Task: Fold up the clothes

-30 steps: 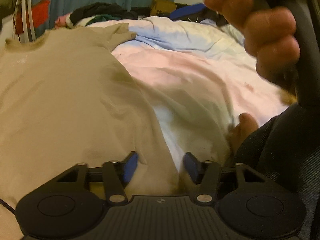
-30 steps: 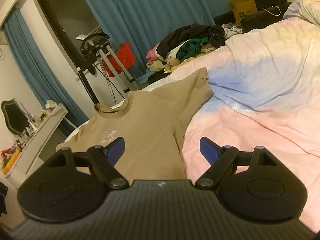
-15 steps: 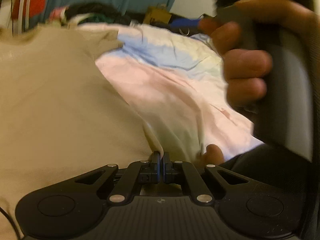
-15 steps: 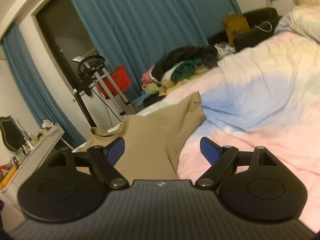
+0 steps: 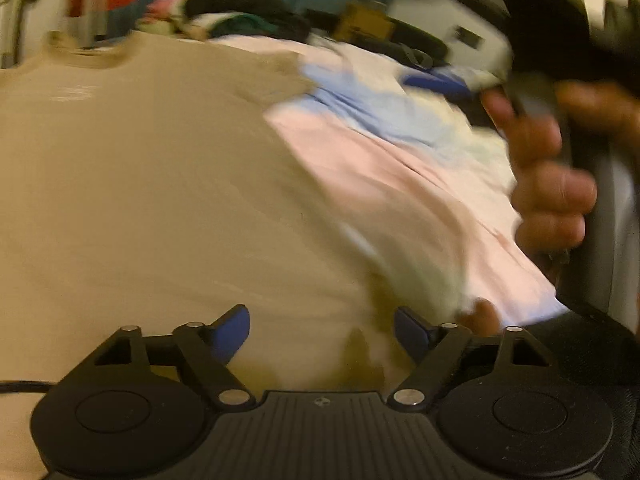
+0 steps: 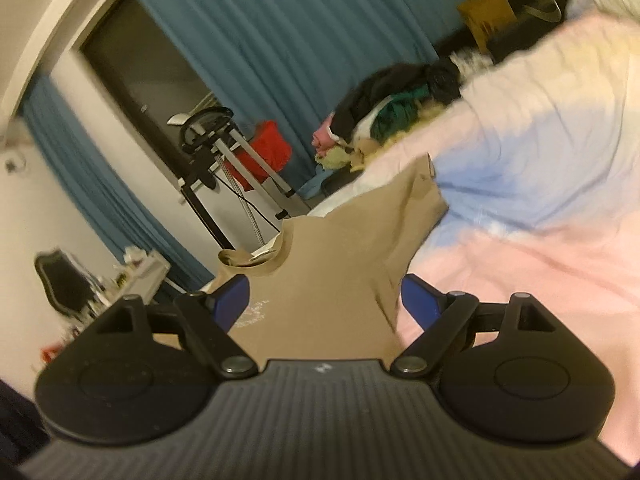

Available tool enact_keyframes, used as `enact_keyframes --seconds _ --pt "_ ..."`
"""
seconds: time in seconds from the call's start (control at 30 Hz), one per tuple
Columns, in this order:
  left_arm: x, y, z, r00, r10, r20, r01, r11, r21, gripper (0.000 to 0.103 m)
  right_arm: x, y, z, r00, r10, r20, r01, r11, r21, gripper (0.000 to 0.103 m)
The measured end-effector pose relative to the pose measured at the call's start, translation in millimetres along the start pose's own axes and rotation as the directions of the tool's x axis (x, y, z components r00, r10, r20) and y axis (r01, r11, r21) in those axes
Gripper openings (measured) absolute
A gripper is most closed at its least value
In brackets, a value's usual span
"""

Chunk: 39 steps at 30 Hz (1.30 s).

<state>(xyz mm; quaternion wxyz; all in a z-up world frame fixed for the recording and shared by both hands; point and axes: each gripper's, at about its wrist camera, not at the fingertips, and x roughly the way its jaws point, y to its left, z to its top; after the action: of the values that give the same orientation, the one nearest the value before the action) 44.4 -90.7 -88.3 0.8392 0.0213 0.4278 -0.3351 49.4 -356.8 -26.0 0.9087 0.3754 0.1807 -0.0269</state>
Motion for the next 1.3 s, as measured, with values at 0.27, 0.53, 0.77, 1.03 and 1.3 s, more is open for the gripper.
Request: enact_keyframes --seconds 0.27,0.53,0.77,1.03,1.3 --pt "-32.5 90.9 20.4 0.973 0.202 0.114 -0.168 0.952 -0.254 0.091 73.0 -21.1 -1.1 0.994 -0.004 -0.111 0.024 0.983 0.183 0.086" --pt "-37.2 139.8 28.8 0.953 0.262 0.154 -0.177 0.891 -0.418 0.091 85.4 -19.0 -19.9 0.992 -0.016 -0.129 0.04 0.982 0.186 0.086" --pt "-51.1 230.3 54.1 0.914 0.36 0.185 -0.174 0.763 -0.622 0.091 99.5 20.7 -40.8 0.989 -0.021 -0.146 0.018 1.0 -0.021 0.086" --pt "-51.9 380.1 81.2 0.829 0.527 0.186 -0.13 0.506 -0.853 0.091 124.0 33.4 -54.8 0.988 -0.012 -0.156 -0.005 0.994 -0.109 0.085" --pt "-41.1 446.6 112.1 0.737 0.617 0.275 -0.083 0.487 -0.87 0.089 157.6 42.5 -76.6 0.978 -0.006 -0.206 -0.035 0.98 -0.197 0.085"
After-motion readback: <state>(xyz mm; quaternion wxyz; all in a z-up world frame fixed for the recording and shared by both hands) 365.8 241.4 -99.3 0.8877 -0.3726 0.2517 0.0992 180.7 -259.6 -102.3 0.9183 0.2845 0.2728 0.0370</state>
